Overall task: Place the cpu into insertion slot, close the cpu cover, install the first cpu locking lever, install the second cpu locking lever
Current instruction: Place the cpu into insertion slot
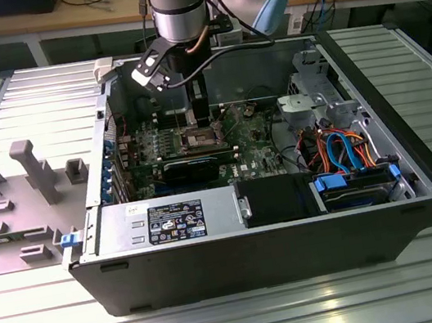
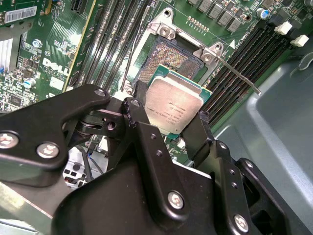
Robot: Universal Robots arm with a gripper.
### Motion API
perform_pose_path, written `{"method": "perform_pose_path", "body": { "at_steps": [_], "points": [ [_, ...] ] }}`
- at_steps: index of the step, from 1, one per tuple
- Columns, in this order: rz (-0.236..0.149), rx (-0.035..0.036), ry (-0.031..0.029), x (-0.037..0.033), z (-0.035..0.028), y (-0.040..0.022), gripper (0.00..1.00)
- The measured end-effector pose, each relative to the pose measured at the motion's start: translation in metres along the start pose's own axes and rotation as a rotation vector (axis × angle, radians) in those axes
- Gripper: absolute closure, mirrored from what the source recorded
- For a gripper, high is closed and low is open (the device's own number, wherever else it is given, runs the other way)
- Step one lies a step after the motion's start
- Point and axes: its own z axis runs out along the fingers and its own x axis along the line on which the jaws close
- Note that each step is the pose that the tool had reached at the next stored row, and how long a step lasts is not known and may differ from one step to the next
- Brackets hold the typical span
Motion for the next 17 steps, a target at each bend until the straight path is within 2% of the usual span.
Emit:
{"method": "perform_pose_path", "body": {
  "at_steps": [6, 17],
  "points": [
    [0.000, 0.0000, 0.0001, 0.0000, 0.0003, 0.0000, 0.46],
    [0.002, 0.0000, -0.0001, -0.0003, 0.0234, -0.0021, 0.46]
  ]
}}
